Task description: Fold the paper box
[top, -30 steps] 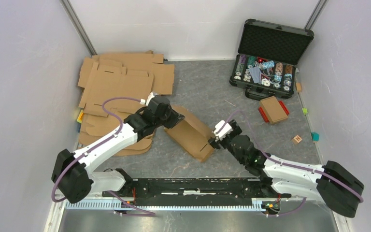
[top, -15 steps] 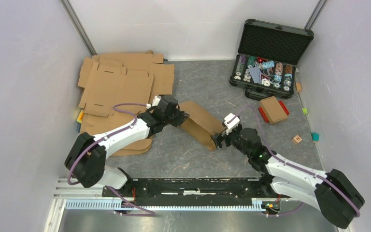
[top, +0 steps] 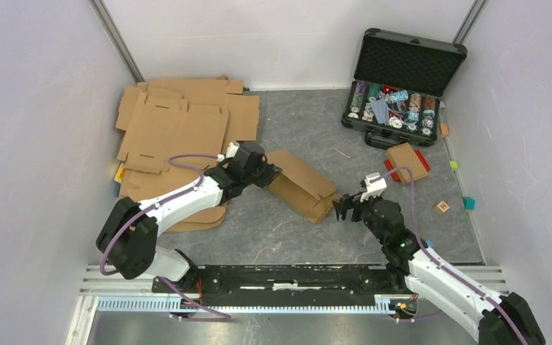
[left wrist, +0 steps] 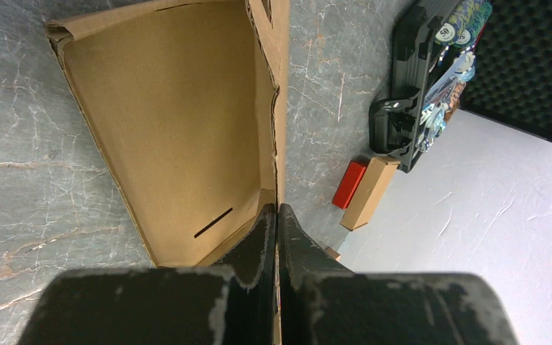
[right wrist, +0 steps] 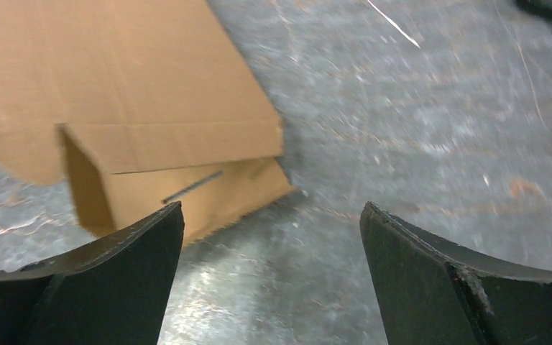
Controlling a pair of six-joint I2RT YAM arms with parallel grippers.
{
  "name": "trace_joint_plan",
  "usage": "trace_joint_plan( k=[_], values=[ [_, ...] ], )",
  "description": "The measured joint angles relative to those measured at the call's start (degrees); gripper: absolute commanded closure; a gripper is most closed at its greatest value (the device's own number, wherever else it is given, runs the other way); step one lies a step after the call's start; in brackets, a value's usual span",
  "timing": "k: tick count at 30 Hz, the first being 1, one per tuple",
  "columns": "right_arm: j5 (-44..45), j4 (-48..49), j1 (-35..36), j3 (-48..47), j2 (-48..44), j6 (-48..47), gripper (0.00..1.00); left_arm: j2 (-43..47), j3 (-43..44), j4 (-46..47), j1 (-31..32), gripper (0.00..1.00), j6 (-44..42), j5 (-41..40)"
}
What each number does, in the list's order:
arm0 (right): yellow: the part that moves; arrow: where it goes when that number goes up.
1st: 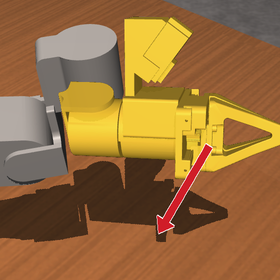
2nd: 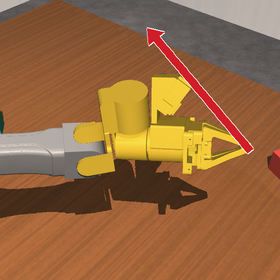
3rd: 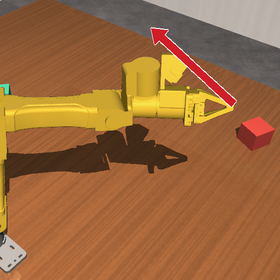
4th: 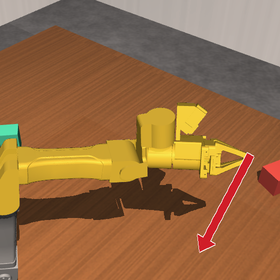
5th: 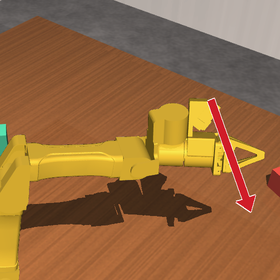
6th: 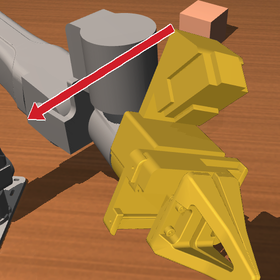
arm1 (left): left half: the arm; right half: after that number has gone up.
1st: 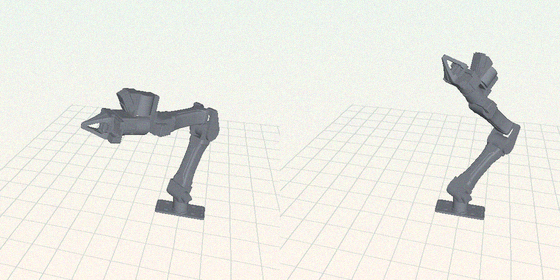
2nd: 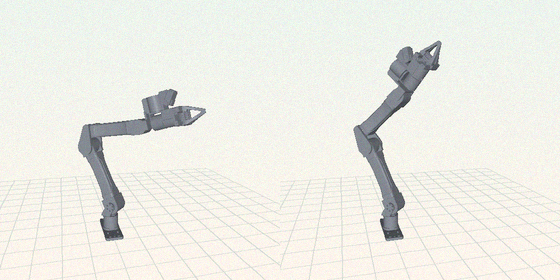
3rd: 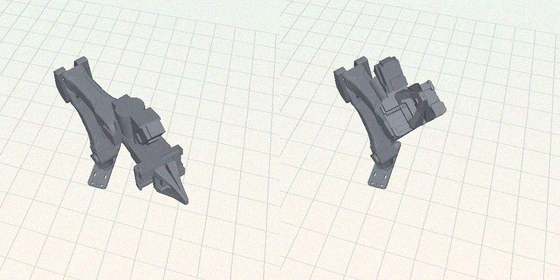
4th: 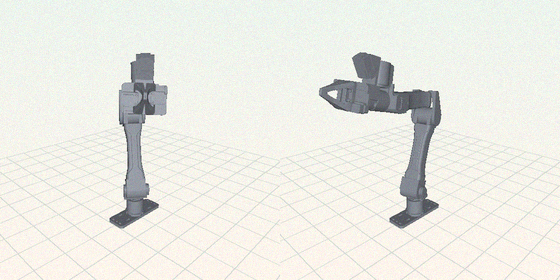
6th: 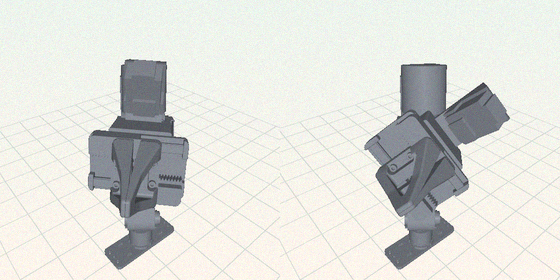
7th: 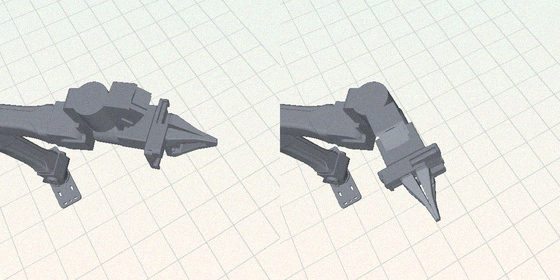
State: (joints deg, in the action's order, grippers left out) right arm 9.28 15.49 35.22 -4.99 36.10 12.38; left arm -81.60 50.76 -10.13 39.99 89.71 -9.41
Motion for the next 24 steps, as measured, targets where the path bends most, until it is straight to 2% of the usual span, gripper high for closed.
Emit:
trace_joint_plan(
  k=[5,10,13,22,24],
  values=[
    [-0.26,-3.98,-7.74,0.50,1.77,7.93,0.11,0.00,0.02,0.00,0.00,0.89,1.01,0.04],
    [-7.87,-1.64,-16.33,3.41,5.60,14.23,0.16,-0.24,0.24,0.02,0.00,0.60,1.60,0.07],
    [-12.22,2.58,-17.73,3.06,10.84,15.98,0.20,-0.35,0.28,0.07,0.00,0.50,1.84,0.11],
    [-22.84,11.23,-17.77,3.04,17.38,20.26,0.30,-1.64,1.53,1.11,-0.52,0.33,0.24,0.96],
    [-24.41,12.24,-17.79,3.04,17.55,20.98,0.33,-1.99,1.84,1.49,-1.01,0.32,-1.33,1.29]
  ],
)
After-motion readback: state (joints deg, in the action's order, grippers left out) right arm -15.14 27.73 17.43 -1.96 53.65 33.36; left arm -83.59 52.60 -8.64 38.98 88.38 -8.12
